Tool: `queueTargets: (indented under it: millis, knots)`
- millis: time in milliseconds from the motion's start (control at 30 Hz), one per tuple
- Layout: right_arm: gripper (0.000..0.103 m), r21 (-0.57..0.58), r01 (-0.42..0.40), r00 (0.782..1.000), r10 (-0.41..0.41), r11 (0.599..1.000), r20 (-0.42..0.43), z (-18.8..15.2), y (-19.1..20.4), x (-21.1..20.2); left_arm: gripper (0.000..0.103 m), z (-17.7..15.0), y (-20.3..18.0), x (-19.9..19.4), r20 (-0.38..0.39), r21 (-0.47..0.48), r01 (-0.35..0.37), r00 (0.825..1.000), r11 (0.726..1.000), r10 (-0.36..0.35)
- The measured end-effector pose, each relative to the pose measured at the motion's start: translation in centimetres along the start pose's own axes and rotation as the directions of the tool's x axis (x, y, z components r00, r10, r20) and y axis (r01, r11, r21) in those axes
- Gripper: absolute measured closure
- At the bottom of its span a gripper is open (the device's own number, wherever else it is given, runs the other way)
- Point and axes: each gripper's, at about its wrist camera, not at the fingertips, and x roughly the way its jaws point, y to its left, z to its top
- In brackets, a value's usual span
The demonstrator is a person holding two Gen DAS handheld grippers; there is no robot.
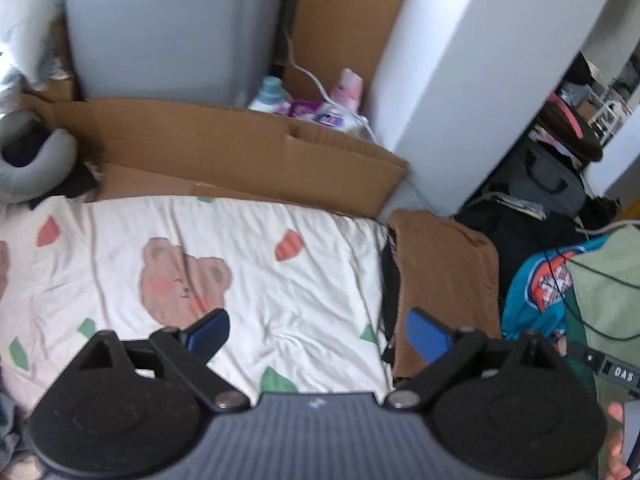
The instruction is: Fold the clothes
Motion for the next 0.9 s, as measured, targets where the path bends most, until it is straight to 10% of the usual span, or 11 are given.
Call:
queueTargets:
  millis: [900]
  knots:
    - [0.011, -0.069, -0.065, 0.998, 0.065, 0.996, -0.011, 5.7, 8.3, -17.8, 0.007, 0.6, 10.3, -23.7, 0.117, -0.017, -0.222, 0.968, 0.975, 0.223]
